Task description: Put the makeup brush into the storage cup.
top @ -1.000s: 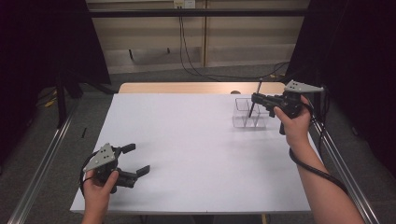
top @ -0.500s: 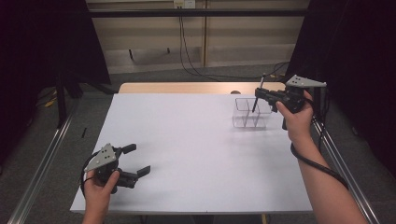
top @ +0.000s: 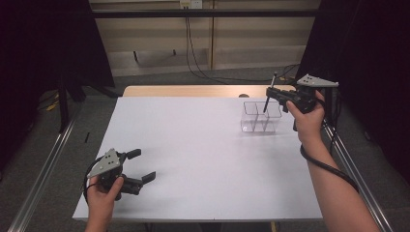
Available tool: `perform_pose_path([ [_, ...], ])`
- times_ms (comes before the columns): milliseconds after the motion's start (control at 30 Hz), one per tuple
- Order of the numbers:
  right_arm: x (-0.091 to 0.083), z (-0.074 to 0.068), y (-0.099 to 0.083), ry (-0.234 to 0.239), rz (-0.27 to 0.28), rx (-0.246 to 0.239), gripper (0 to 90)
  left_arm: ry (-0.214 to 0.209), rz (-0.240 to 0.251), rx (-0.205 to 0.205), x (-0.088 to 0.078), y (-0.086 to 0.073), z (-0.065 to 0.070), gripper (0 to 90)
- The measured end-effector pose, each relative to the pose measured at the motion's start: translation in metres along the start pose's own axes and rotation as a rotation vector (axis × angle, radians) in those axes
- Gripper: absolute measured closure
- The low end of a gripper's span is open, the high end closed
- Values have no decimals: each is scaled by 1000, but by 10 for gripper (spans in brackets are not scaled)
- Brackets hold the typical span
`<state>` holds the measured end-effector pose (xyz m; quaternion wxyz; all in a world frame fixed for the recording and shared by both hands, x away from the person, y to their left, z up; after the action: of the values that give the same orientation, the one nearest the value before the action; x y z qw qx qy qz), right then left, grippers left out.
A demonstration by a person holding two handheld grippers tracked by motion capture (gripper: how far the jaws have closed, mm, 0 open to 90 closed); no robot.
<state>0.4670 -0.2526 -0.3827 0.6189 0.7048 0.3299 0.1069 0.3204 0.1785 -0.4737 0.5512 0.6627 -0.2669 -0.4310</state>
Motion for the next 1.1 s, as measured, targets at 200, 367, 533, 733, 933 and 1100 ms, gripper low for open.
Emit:
perform_pose_path([
  [200,2,4,1,-17,3,1,842,0,3,-4,1,-1,0,13],
  [367,3,7,1,-32,-2,-2,843,-1,3,-3,1,0,0,13],
  [533,5,10,1,-44,1,1,843,-6,1,0,1,-1,1,13],
  [733,7,12,-1,-47,0,-2,843,-3,-1,1,1,-1,0,13],
  [933,10,13,-2,-52,-4,-3,842,-2,-1,0,1,-1,0,13],
  [1100,11,13,-2,-56,-6,-6,843,-2,-2,0,0,-1,-1,13],
])
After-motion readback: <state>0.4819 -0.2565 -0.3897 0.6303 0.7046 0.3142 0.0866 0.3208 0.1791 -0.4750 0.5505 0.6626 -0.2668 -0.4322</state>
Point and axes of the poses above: each handheld gripper's, and its own axes: x roughly forward along the jaws, y roughly out of its top, z roughly to its right, the point moved 9 cm from there along x, roughly forward along the jaws, and after that the axes turned 6 degrees about x, right-handed, at the moved point
